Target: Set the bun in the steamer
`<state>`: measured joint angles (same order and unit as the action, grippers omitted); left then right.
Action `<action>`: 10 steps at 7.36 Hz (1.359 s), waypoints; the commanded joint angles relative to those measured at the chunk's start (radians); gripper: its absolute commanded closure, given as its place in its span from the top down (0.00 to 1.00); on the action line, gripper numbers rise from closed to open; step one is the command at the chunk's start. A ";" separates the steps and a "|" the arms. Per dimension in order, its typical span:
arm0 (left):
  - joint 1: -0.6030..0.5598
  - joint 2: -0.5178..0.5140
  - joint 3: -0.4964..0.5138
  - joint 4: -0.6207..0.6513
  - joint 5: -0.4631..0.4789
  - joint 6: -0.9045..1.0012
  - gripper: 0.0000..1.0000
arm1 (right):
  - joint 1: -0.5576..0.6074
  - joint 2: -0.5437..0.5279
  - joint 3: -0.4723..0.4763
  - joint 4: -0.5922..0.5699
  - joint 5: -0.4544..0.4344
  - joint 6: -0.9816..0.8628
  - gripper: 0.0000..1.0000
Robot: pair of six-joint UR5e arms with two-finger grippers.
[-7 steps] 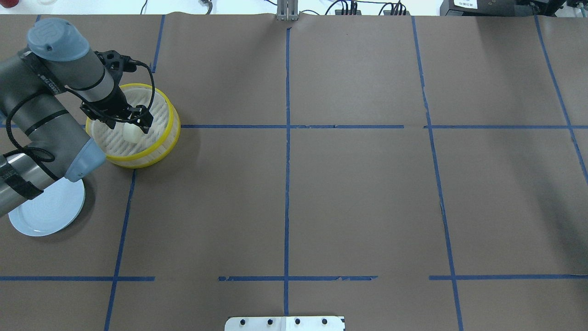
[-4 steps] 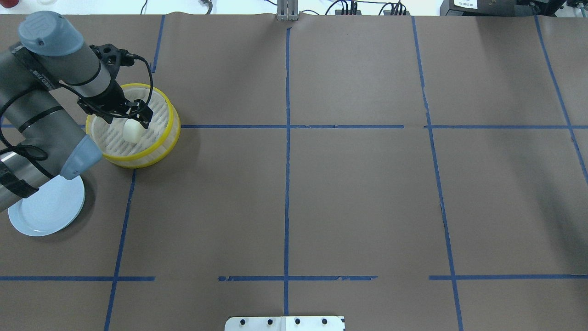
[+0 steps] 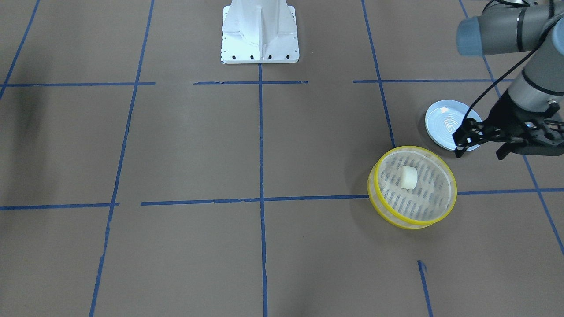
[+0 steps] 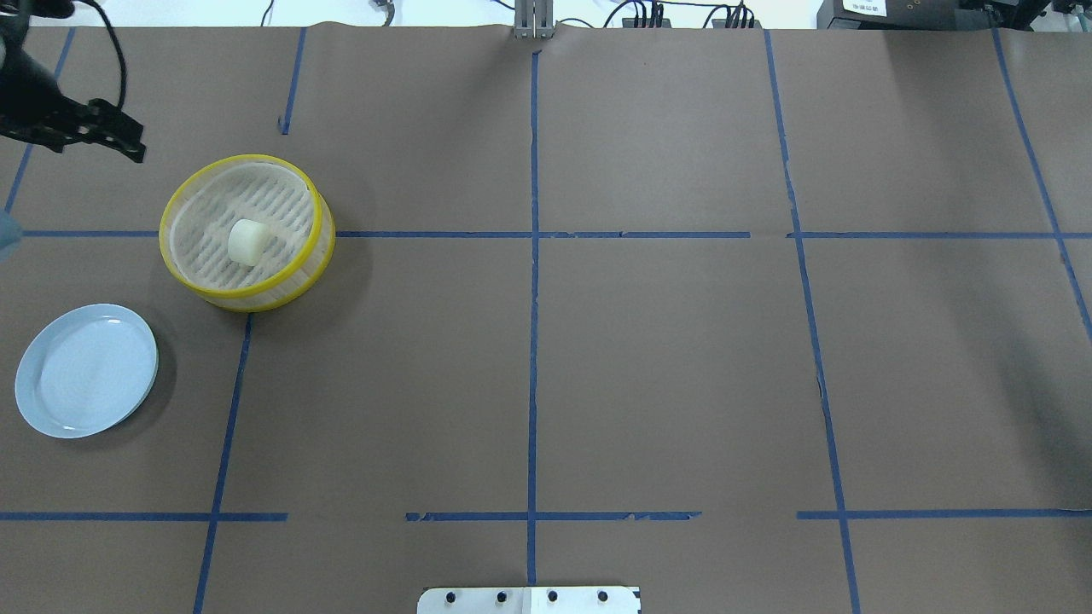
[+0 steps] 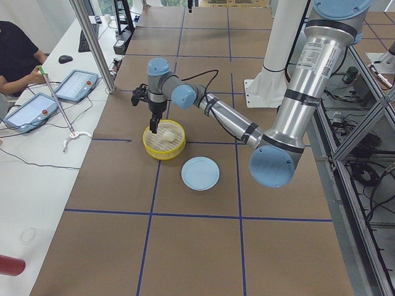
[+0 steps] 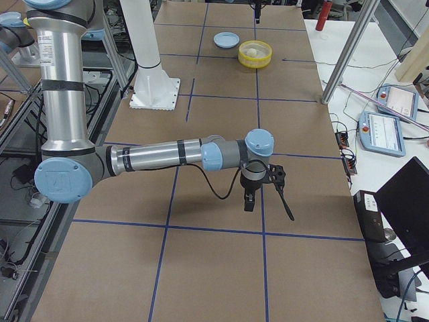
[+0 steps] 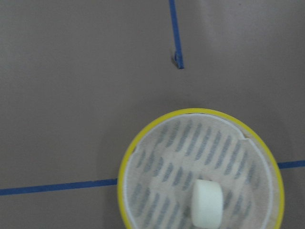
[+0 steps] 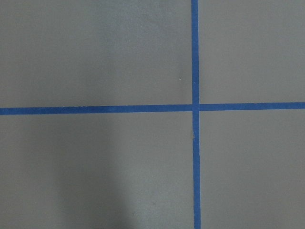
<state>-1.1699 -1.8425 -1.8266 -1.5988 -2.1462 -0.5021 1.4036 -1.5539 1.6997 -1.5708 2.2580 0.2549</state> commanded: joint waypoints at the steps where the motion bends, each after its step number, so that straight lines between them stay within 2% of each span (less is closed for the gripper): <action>1: -0.144 0.116 0.006 -0.003 -0.006 0.310 1.00 | 0.000 0.000 0.000 0.000 0.000 0.001 1.00; 3: -0.262 0.245 0.000 -0.018 -0.070 0.472 1.00 | 0.000 0.000 0.000 0.000 0.000 0.001 1.00; 4: -0.355 0.265 0.012 -0.006 -0.075 0.637 1.00 | 0.000 0.000 0.000 0.000 0.000 0.000 1.00; 5: -0.420 0.273 0.057 0.002 -0.075 0.667 1.00 | 0.000 0.000 0.000 0.000 0.000 0.000 1.00; 7: -0.448 0.276 0.212 0.003 -0.078 0.669 1.00 | 0.000 0.000 0.000 0.000 0.000 0.000 1.00; 9: -0.456 0.330 0.240 -0.001 -0.189 0.665 1.00 | 0.000 0.000 0.000 0.000 0.000 0.000 1.00; 10: -0.455 0.328 0.234 0.002 -0.199 0.646 1.00 | 0.000 0.000 0.000 0.000 0.000 0.000 1.00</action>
<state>-1.6240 -1.5269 -1.5939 -1.5978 -2.3121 0.1598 1.4036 -1.5539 1.6997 -1.5708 2.2580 0.2550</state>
